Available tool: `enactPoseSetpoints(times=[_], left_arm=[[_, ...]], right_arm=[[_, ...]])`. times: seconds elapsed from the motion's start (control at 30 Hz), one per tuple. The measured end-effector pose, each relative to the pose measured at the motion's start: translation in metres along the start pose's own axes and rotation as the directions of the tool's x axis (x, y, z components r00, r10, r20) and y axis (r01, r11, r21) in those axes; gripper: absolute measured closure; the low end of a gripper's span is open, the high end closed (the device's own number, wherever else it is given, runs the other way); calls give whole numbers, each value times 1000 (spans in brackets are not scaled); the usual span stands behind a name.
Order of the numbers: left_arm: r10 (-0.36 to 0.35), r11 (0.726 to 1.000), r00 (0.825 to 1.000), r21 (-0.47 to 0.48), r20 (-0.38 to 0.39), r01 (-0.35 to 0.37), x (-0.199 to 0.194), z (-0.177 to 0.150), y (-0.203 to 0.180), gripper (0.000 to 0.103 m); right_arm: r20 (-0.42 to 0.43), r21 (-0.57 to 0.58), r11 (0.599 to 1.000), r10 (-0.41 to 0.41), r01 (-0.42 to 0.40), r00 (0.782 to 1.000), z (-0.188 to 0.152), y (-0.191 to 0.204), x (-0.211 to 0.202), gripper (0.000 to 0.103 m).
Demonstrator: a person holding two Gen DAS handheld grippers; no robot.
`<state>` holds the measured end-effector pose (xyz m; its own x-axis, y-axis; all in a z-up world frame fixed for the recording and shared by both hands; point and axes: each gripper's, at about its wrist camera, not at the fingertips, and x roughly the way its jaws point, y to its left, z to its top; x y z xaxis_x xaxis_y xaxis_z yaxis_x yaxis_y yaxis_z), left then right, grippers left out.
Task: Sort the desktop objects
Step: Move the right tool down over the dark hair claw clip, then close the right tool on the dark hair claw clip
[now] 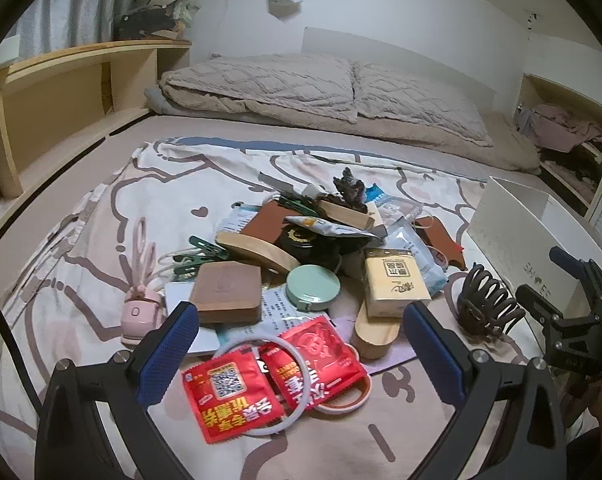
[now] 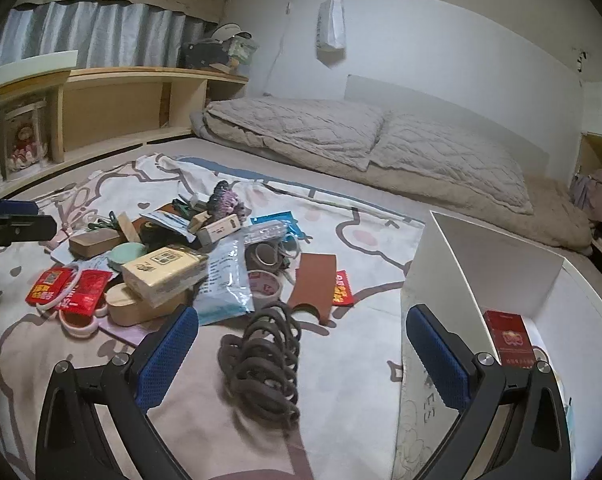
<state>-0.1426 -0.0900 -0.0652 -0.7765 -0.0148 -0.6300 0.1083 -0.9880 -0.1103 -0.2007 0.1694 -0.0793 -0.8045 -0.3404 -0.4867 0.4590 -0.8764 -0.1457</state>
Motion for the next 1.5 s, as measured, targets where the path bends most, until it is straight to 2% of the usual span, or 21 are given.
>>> enactPoseSetpoints(times=[0.27, 0.5, 0.67, 0.8, 1.1, 1.17, 1.3, 1.37, 1.5], left_arm=[[-58, 998, 998, -19, 1, 58, 6, -3, -12, 0], [-49, 999, 999, 3, -8, 49, 14, -7, -25, 3], [-46, 999, 999, -3, -28, 46, 21, -10, -27, 7], [-43, 999, 998, -14, -40, 43, 24, -11, -26, 7], [-27, 1000, 996, 3, -80, 28, 34, -21, -31, 7], [-25, 1000, 996, 7, -91, 26, 37, -23, -33, 7], [-17, 1000, 994, 24, -111, 19, 43, -27, -37, 7], [-9, 999, 993, 38, -122, 14, 46, -30, -40, 7], [9, 999, 990, 53, -139, -2, 53, -34, -41, 7]], right_arm=[[-2, -4, 1000, -31, 31, 1000, -5, -1, 0, 0], [-5, -39, 998, -48, 47, 999, -9, 10, -1, 0], [-37, -80, 997, -25, 22, 999, -11, 23, 2, 0], [-53, -123, 992, -44, 37, 998, -10, 34, 7, 0], [-119, -58, 998, -20, 14, 993, -1, 34, 31, 1], [-148, -43, 999, -11, 5, 989, -3, 32, 38, 16], [-205, -9, 1000, 8, -10, 979, -7, 26, 49, 29], [-231, 16, 1000, 30, -27, 972, -9, 23, 54, 40], [-262, 60, 996, 79, -66, 962, -13, 21, 57, 52]])
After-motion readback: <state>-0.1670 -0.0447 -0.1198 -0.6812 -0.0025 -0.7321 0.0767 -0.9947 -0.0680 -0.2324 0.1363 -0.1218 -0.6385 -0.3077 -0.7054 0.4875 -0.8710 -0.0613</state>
